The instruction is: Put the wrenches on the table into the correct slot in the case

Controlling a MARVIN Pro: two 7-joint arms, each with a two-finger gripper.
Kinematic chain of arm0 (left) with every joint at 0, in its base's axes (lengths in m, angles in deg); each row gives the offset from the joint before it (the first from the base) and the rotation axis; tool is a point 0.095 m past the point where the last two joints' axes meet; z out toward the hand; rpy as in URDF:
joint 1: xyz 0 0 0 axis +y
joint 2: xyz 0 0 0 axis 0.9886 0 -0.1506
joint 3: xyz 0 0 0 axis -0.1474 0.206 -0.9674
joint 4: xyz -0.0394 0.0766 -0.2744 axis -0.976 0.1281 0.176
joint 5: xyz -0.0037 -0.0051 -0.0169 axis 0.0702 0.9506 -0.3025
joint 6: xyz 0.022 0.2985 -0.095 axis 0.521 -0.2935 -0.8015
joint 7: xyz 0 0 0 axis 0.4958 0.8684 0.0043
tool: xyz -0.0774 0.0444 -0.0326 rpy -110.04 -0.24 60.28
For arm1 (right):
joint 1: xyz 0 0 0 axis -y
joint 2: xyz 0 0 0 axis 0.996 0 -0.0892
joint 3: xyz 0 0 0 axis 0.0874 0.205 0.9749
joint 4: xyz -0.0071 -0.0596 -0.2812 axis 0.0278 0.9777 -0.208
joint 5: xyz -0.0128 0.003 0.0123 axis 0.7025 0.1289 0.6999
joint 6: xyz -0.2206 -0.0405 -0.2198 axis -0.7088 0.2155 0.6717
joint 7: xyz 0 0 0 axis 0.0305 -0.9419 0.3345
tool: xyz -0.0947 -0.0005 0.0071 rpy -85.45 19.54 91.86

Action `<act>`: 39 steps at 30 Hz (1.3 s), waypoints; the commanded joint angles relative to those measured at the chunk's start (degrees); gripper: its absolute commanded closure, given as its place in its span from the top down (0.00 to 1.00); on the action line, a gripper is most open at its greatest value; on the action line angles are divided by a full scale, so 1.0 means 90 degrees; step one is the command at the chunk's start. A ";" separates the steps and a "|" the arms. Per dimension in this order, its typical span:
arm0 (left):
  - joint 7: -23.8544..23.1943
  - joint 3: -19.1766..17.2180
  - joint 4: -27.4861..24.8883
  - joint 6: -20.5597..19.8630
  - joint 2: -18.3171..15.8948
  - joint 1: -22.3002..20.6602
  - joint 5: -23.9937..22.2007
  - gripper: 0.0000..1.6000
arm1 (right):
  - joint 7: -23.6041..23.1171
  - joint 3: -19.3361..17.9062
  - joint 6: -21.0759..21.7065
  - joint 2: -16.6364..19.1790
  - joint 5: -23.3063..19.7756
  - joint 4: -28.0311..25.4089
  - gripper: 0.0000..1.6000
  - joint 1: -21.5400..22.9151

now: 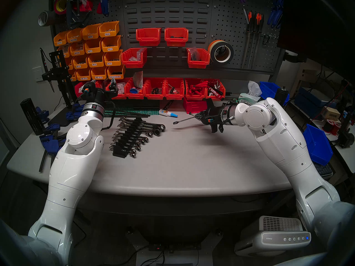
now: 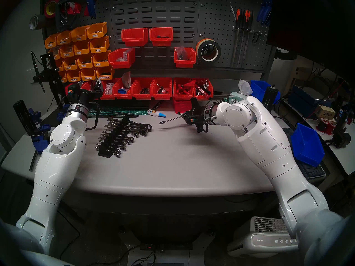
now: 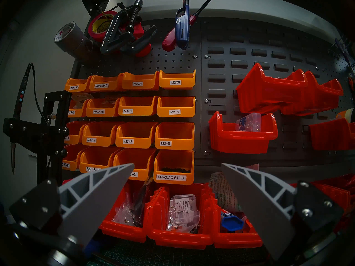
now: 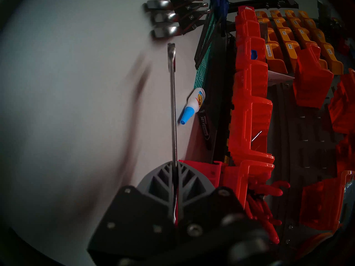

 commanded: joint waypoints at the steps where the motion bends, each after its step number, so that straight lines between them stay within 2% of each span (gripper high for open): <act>1: -0.0001 -0.0051 -0.0177 0.0072 -0.0008 -0.0202 0.0000 1.00 | -0.0144 -0.0302 0.0235 -0.0049 -0.0352 -0.0113 0.00 0.0147; 6: -0.0001 -0.0051 -0.0177 0.0072 -0.0008 -0.0202 0.0000 1.00 | -0.0209 -0.0344 0.0272 -0.0068 -0.0395 -0.0084 0.00 0.0150; 9: -0.0002 -0.0051 -0.0177 0.0072 -0.0008 -0.0202 0.0000 1.00 | -0.0290 -0.0417 0.0342 -0.0128 -0.0551 -0.0036 0.00 0.0164; 10: -0.0002 -0.0051 -0.0177 0.0072 -0.0009 -0.0202 0.0000 1.00 | -0.0352 -0.0503 0.0458 -0.0213 -0.0740 0.0025 0.00 0.0169; 17: -0.0002 -0.0051 -0.0177 0.0072 -0.0009 -0.0202 0.0000 1.00 | -0.0622 -0.0571 0.0583 -0.0263 -0.1038 0.0163 0.00 0.0284; 26: -0.0001 -0.0051 -0.0177 0.0073 -0.0008 -0.0202 0.0000 1.00 | -0.1196 -0.0571 0.0591 -0.0157 -0.1245 0.0272 0.00 0.0314; 39: -0.0002 -0.0051 -0.0177 0.0072 -0.0009 -0.0202 0.0000 1.00 | -0.1583 -0.0642 0.0601 -0.0163 -0.1376 0.0341 0.00 0.0373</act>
